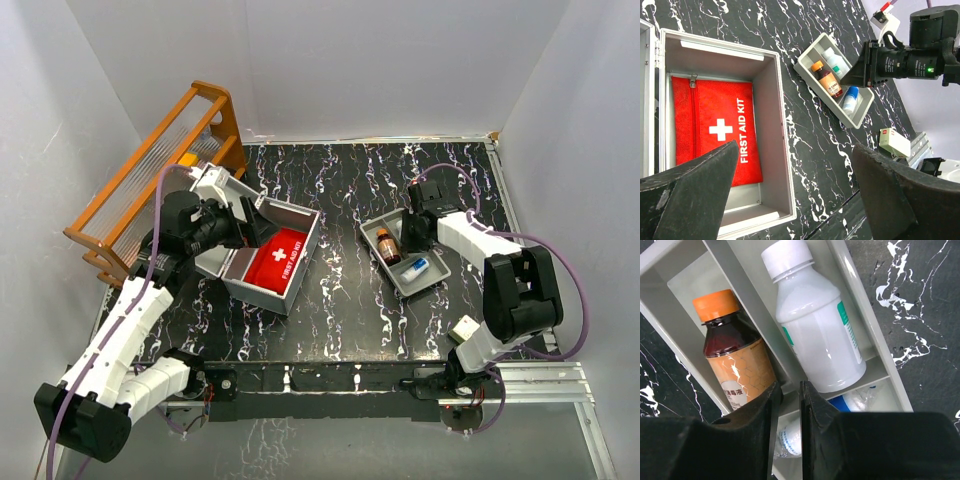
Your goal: Organize the medicine kit
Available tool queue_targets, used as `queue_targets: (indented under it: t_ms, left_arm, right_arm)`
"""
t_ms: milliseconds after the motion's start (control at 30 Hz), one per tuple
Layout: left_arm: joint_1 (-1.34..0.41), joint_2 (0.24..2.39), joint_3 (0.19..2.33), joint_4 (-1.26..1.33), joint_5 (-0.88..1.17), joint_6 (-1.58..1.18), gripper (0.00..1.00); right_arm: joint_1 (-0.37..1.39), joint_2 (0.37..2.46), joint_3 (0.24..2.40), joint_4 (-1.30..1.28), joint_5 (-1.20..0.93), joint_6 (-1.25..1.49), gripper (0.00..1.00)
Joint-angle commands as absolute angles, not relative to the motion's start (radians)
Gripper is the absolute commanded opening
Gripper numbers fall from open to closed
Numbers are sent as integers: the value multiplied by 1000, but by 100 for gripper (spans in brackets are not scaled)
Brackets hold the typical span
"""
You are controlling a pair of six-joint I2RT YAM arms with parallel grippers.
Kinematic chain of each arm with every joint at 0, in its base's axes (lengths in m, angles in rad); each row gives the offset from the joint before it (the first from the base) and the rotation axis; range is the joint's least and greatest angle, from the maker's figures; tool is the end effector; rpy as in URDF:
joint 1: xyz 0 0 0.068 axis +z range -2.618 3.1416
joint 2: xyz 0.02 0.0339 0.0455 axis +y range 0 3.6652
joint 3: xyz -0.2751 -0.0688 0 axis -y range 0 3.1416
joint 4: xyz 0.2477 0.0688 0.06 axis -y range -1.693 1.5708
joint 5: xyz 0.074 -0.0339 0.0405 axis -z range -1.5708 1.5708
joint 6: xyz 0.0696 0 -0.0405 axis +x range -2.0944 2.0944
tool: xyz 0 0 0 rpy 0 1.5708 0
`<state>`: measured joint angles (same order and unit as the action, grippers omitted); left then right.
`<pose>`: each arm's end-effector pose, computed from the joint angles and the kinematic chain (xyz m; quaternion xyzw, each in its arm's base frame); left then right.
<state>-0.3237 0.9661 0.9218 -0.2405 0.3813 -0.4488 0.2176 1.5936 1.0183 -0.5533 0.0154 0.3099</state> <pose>0.2257 -0.1030 0.3498 0.0643 0.7914 -0.3623 0.4882 0.3207 0.0698 0.1743 0.0467 0.9745 0.0499 0.2137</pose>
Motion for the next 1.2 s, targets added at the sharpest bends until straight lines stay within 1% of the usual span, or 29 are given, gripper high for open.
queue_targets:
  t_ms: [0,333,433,567,700,767,867,1067,1167]
  left_arm:
    - [-322,936,940,-231,397,-453,95]
    - [-322,936,934,-228,409,-459,95]
    - [-322,938,932,-230,415,-458,95]
    - [-322,914,922,-201,423,-464,90]
    - [-322,870,889,-134,437,-469,91]
    - [-322,869,893,-143,431,-465,91]
    - [-322,887,907,-172,429,-458,91]
    - [-322,912,904,-175,438,-462,91]
    - [-322,924,910,-173,470,-449,91]
  right_arm:
    - [224,1582,1046,-531,57,287,21]
    - [232,1645,1077,-545,58,280,21]
    - [239,1649,1077,-540,49,282,18]
    - [255,1643,1067,-528,52,306,16]
    - [289,1639,1067,-536,89,350,14]
    - [301,1643,1066,-537,88,371,11]
    - [319,1637,1070,-526,71,387,11]
    - [327,1670,1098,-496,92,370,22]
    - [330,1700,1134,-515,93,354,23]
